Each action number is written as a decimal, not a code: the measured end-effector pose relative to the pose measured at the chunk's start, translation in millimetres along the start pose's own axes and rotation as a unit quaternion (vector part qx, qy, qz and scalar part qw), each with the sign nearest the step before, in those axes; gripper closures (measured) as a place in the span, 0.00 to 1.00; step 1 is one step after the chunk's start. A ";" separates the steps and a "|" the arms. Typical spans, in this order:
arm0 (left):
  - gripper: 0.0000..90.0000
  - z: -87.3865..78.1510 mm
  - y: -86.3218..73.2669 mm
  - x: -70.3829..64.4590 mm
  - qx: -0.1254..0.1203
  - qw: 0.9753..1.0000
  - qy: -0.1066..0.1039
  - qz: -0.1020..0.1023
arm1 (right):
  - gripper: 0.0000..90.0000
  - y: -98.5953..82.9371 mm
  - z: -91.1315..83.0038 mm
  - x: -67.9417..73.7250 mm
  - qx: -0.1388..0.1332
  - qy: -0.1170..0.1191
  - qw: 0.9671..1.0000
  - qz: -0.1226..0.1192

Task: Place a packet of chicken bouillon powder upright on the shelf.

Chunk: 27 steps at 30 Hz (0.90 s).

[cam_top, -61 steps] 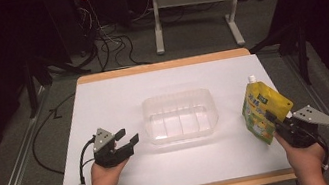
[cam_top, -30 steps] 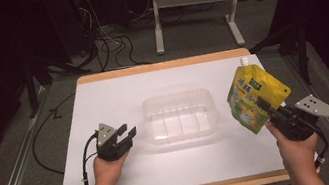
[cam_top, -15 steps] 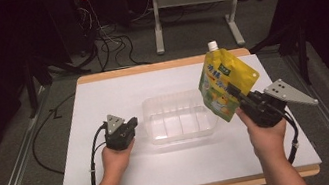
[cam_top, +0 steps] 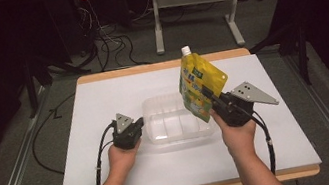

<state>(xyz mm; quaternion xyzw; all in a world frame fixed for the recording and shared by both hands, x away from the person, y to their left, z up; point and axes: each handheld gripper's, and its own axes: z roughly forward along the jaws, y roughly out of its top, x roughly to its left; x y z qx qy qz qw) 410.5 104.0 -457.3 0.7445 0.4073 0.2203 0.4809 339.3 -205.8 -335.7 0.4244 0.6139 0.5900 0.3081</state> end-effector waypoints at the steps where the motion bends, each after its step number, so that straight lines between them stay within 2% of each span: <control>1: 1.00 0.0 0.0 -0.7 0.000 1.000 -0.002 0.001 | 1.00 -1.6 2.4 1.8 0.002 0.001 1.000 0.003; 7: 1.00 1.9 0.9 -12.7 0.000 1.000 -0.009 0.019 | 1.00 -9.2 12.2 9.7 0.010 0.003 1.000 0.005; 14: 0.99 8.1 3.8 -20.4 -0.001 1.000 -0.018 0.024 | 1.00 -17.0 18.4 16.5 0.008 0.005 1.000 0.011; 18: 0.98 13.7 5.6 -22.9 -0.004 1.000 -0.028 0.008 | 1.00 -21.3 22.2 18.7 0.009 -0.004 1.000 0.009; 23: 0.96 18.2 7.8 -27.0 -0.005 1.000 -0.030 0.007 | 1.00 -28.2 26.7 15.6 0.011 -0.016 1.000 0.018; 27: 0.91 15.0 9.0 -25.3 -0.009 0.999 -0.030 0.007 | 1.00 -32.0 28.8 15.0 0.012 -0.027 0.999 0.020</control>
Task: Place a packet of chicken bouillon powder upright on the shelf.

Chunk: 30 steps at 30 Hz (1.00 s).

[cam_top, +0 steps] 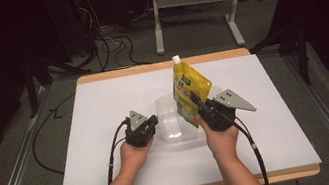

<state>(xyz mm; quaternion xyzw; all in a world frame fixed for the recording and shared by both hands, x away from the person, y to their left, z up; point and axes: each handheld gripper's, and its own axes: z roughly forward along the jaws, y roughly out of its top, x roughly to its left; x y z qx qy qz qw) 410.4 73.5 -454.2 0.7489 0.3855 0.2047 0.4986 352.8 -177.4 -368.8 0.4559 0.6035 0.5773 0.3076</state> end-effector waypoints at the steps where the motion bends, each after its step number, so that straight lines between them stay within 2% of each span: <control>1: 0.90 -1.5 0.5 0.4 -0.002 1.000 0.002 0.001 | 1.00 -0.7 0.7 -0.1 0.000 -0.001 1.000 0.000; 6: 0.83 -9.9 -0.2 1.1 -0.002 1.000 0.002 0.002 | 1.00 -3.5 2.4 -2.0 -0.002 -0.005 1.000 0.002; 11: 0.82 -16.2 -1.9 0.9 0.000 1.000 0.000 -0.001 | 1.00 -2.7 5.8 -2.4 0.000 0.002 1.000 0.017; 15: 0.82 -16.8 -3.2 -0.4 0.003 1.000 -0.003 0.009 | 1.00 -2.5 9.2 1.2 0.002 0.004 1.000 0.018; 19: 0.82 -16.8 -5.3 -0.7 0.006 1.000 -0.008 0.008 | 1.00 -2.8 12.0 2.8 0.002 0.007 1.000 0.020; 22: 0.82 -17.9 -5.1 -0.6 0.006 1.000 -0.010 0.007 | 1.00 -2.8 13.6 2.6 0.001 0.013 0.999 0.039; 30: 0.82 -18.8 -4.6 -0.8 0.003 1.000 -0.011 0.007 | 1.00 -2.7 15.4 5.8 0.004 0.019 0.999 0.043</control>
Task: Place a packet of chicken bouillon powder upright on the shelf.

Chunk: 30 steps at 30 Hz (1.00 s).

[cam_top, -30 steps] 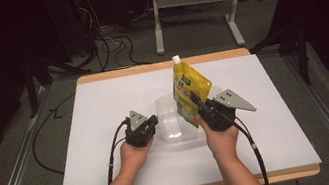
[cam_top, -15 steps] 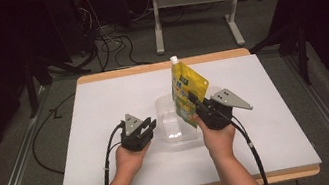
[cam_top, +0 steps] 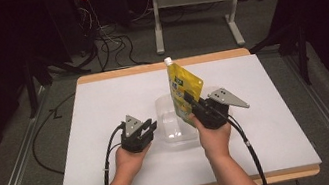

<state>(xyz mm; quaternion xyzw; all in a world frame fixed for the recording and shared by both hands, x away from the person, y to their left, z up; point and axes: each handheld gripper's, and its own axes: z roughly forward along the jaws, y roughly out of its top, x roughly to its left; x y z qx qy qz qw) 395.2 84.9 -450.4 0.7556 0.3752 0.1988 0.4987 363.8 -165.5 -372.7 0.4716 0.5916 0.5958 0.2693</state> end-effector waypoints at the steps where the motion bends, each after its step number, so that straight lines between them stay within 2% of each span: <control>1: 0.82 -0.1 0.0 -0.1 -0.001 1.000 0.000 -0.001 | 1.00 -0.9 0.1 0.1 0.002 -0.003 1.000 -0.003; 11: 0.82 -1.1 0.3 0.5 0.001 1.000 -0.002 0.000 | 1.00 -16.9 1.3 -6.9 0.011 -0.008 1.000 -0.002; 17: 0.82 -3.1 0.3 1.8 -0.001 1.000 -0.001 -0.003 | 1.00 -21.5 0.8 -10.2 0.009 -0.007 1.000 0.000; 22: 0.82 -5.0 -1.1 3.5 -0.001 1.000 0.000 -0.005 | 1.00 -25.4 1.7 -10.3 0.012 -0.002 1.000 -0.009; 30: 0.82 -7.2 -2.7 5.2 0.002 1.000 0.003 -0.006 | 1.00 -28.9 -0.4 -13.0 0.012 -0.006 1.000 -0.002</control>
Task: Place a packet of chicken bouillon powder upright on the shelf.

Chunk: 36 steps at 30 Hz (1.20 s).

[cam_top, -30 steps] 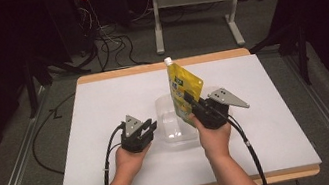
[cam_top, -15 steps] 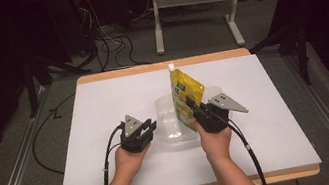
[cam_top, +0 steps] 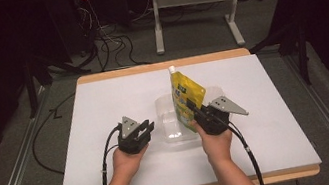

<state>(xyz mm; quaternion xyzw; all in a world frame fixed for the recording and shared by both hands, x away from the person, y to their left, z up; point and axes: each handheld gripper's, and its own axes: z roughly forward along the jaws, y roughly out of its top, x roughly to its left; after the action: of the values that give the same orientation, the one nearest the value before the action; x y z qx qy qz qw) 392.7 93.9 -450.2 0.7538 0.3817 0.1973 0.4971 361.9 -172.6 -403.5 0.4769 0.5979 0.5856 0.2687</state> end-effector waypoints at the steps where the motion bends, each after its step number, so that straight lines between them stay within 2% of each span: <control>1: 0.82 -0.1 -0.1 -0.2 0.000 1.000 0.000 0.000 | 1.00 -0.4 -0.4 -0.4 0.000 0.000 1.000 -0.001; 20: 0.80 -2.5 0.1 1.0 -0.003 1.000 0.000 0.002 | 0.96 -8.6 -3.9 -0.4 0.021 0.001 1.000 -0.019; 26: 0.77 -2.7 -0.2 2.2 -0.003 1.000 0.000 -0.002 | 0.81 -8.7 -2.2 -0.3 0.036 0.011 0.999 -0.024; 36: 0.77 -3.4 0.0 3.1 -0.004 1.000 0.000 -0.003 | 0.65 -6.3 -1.1 1.3 0.057 0.018 0.997 -0.040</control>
<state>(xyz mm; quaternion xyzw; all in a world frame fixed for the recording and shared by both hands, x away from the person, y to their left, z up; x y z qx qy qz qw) 392.3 98.3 -449.0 0.7503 0.3835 0.1977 0.5009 358.9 -171.0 -409.1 0.4565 0.6538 0.5477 0.2532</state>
